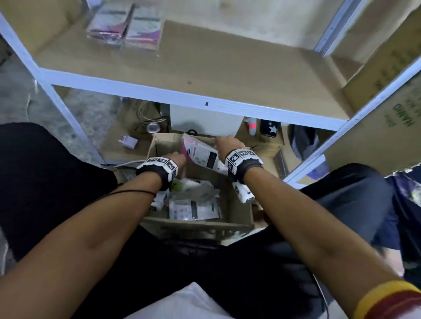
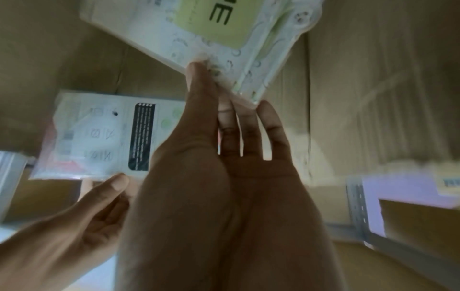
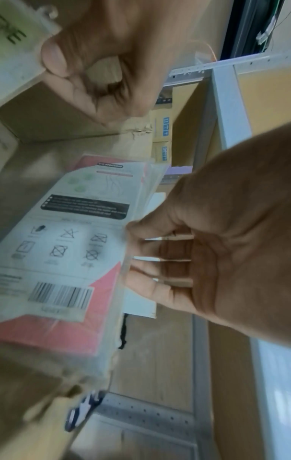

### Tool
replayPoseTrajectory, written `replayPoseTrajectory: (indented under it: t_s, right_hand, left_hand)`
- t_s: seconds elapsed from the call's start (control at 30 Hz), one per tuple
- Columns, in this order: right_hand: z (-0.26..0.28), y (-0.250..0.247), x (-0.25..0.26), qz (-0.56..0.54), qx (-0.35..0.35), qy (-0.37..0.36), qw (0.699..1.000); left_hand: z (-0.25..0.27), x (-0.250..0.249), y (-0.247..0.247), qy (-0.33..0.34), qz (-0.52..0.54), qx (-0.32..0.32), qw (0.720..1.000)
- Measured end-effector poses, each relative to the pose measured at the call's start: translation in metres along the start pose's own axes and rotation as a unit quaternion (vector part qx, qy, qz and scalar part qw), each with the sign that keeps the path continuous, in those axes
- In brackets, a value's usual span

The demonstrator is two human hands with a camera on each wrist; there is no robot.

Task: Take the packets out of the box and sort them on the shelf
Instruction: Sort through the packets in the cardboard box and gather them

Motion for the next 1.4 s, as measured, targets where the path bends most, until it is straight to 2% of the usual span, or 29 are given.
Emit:
replayPoseTrajectory:
  t_s: [0.27,0.5,0.77,0.93,1.0,1.07,1.13,1.3,1.4]
  right_hand:
    - [0.033,-0.077,0.008,0.049,-0.056,-0.012,0.997]
    - [0.058,-0.156,-0.002,0.013,-0.122,-0.038,0.992]
    - [0.066,-0.225,-0.024,-0.031,-0.168,-0.051,0.984]
    - [0.055,-0.252,-0.056,-0.138,-0.2,-0.032,0.97]
    - [0.048,-0.257,-0.067,-0.234,-0.212,-0.029,0.948]
    - [0.041,-0.261,-0.074,-0.328,-0.236,-0.026,0.914]
    - [0.031,-0.261,-0.076,-0.403,-0.251,-0.024,0.88]
    - [-0.008,-0.254,-0.064,-0.526,-0.263,-0.015,0.809]
    - [-0.038,-0.251,-0.047,-0.558,-0.257,-0.024,0.788]
  left_hand:
    - [0.052,-0.031,-0.079,0.064,0.041,-0.082,0.994]
    - [0.091,-0.04,-0.161,0.108,0.059,-0.143,0.982]
    - [0.114,-0.01,-0.248,0.135,0.112,-0.186,0.967]
    - [0.11,0.028,-0.291,0.14,0.189,-0.181,0.955]
    - [0.102,0.044,-0.299,0.137,0.307,-0.16,0.928]
    - [0.095,0.061,-0.301,0.138,0.436,-0.137,0.879]
    - [0.088,0.077,-0.302,0.13,0.519,-0.132,0.834]
    - [0.063,0.104,-0.299,0.081,0.658,-0.142,0.735]
    - [0.042,0.119,-0.298,0.038,0.704,-0.152,0.693]
Point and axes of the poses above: each hand's wrist, its own z-axis away from the middle knuckle, its own y-axis out of the palm, x = y × z, the point moved 4 cm from there along -z, towards the middle knuckle, and after that the axes turned 11 degrees about -y, right-handed, at the moved point
